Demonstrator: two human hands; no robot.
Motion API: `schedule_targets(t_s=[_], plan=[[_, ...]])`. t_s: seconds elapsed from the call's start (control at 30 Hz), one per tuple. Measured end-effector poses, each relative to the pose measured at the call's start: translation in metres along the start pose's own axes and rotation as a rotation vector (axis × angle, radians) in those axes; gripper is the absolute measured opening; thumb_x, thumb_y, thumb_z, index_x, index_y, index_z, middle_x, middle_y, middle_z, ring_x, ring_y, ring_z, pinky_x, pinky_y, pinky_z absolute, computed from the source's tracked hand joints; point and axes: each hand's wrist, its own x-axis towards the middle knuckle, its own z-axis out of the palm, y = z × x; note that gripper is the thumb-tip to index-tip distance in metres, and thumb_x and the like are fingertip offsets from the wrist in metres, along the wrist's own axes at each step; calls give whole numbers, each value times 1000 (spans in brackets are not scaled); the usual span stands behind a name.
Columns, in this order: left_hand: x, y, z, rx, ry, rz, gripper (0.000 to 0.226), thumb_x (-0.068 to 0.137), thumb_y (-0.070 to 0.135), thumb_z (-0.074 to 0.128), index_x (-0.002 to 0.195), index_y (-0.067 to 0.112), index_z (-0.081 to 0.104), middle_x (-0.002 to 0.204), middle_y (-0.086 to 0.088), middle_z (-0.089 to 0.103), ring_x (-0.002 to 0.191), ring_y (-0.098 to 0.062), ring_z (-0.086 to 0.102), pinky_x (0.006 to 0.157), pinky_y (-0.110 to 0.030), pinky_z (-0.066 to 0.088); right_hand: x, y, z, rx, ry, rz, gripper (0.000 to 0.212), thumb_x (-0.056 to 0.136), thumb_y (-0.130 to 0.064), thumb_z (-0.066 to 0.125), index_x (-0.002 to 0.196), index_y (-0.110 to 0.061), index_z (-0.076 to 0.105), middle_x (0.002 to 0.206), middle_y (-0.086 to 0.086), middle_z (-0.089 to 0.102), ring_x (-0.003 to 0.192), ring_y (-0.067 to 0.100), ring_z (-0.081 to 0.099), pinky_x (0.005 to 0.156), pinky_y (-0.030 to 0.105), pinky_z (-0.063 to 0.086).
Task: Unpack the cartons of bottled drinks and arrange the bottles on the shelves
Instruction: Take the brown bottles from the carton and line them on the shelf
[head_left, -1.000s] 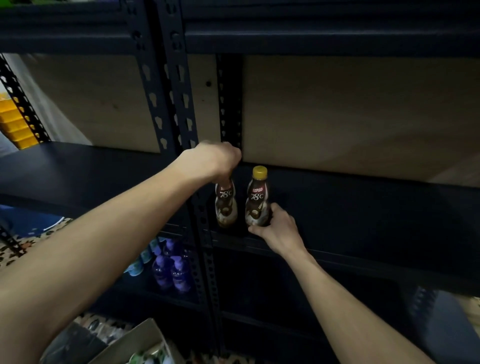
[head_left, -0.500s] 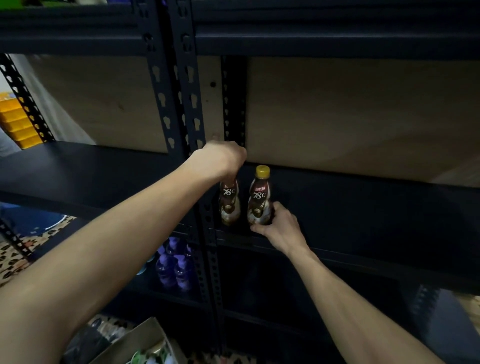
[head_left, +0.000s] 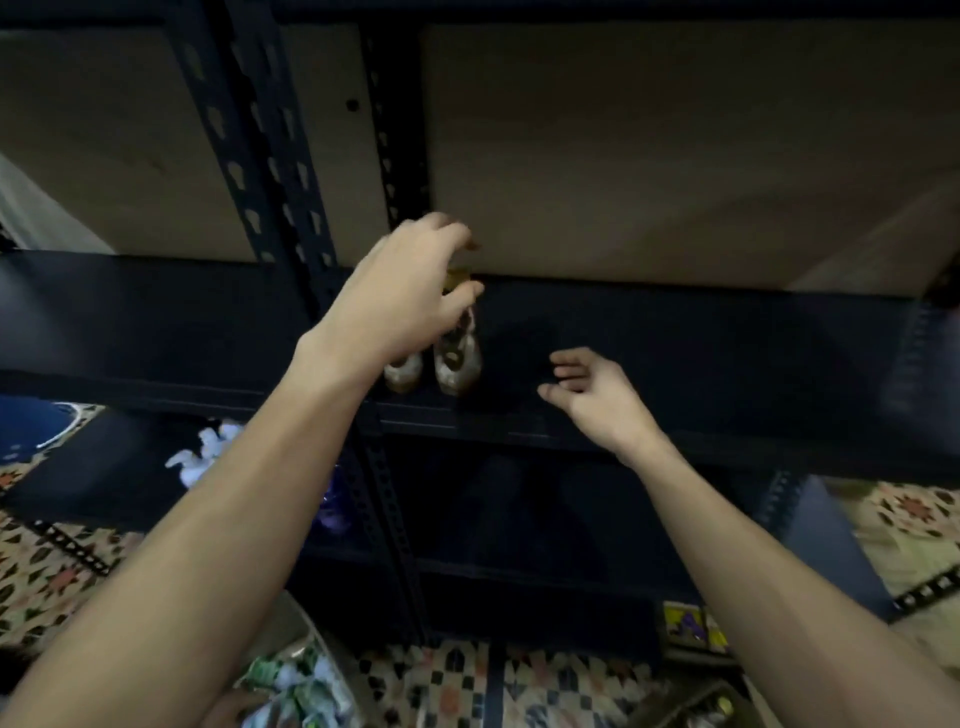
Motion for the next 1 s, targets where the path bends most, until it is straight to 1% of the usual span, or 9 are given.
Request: schedule_targets(t_s=[0.13, 0.3, 0.37, 0.43, 0.47, 0.63, 0.8, 0.9, 1.0], plan=[[-21, 59, 47, -247, 12, 73, 34, 92, 28, 64, 123, 14, 64, 123, -2, 63, 115, -21, 58, 99, -37, 46, -31, 25, -49, 23, 80, -15, 30, 90, -25, 73, 120, -23, 67, 111, -9, 67, 105, 5, 64, 99, 30, 52], [-38, 140, 115, -369, -198, 93, 31, 97, 23, 58, 126, 15, 63, 122, 1, 65, 112, -14, 60, 97, -32, 49, -77, 74, -112, 18, 173, 39, 23, 92, -22, 73, 115, -22, 69, 107, -10, 69, 100, 4, 65, 95, 28, 53], [-43, 179, 140, -414, -293, 102, 32, 97, 26, 58, 128, 18, 62, 122, 6, 63, 100, -4, 60, 89, -24, 48, -99, 103, -138, 21, 217, 105, 20, 92, -23, 73, 111, -24, 70, 104, -9, 70, 99, 6, 66, 95, 31, 55], [-48, 215, 164, -446, -395, 102, 33, 98, 27, 57, 130, 20, 61, 121, 9, 63, 82, 5, 53, 79, -15, 41, -122, 133, -160, 33, 255, 175, 16, 91, -23, 73, 107, -26, 71, 101, -9, 70, 97, 7, 67, 96, 34, 55], [-51, 227, 174, -458, -436, 103, 32, 99, 27, 56, 130, 20, 61, 121, 8, 63, 80, 5, 51, 79, -14, 38, -132, 145, -168, 32, 264, 205, 15, 92, -24, 73, 106, -27, 70, 100, -9, 70, 97, 7, 67, 96, 34, 55], [-73, 290, 246, -488, -660, 135, 31, 100, 24, 54, 129, 16, 62, 122, 3, 66, 101, -7, 59, 81, -12, 37, -188, 222, -200, 17, 276, 373, 12, 93, -26, 71, 104, -28, 69, 102, -6, 70, 100, 11, 66, 97, 37, 54], [-101, 323, 310, -500, -890, 141, 31, 99, 25, 57, 128, 14, 63, 120, 0, 67, 109, -15, 63, 91, -25, 48, -234, 294, -198, 27, 296, 543, 9, 85, -28, 70, 93, -30, 67, 91, -6, 71, 95, 16, 68, 97, 44, 53], [-114, 337, 363, -497, -1029, 175, 31, 98, 24, 58, 128, 13, 62, 124, -2, 66, 115, -17, 61, 99, -31, 48, -255, 335, -193, 37, 304, 696, 10, 93, -22, 68, 103, -22, 69, 94, -6, 70, 97, 15, 66, 97, 37, 52], [-123, 342, 402, -479, -1097, 196, 33, 98, 26, 59, 129, 15, 62, 128, -1, 65, 117, -15, 60, 100, -29, 46, -264, 355, -187, 40, 307, 758, 10, 96, -17, 65, 106, -19, 68, 93, -6, 68, 96, 14, 65, 86, 22, 48]])
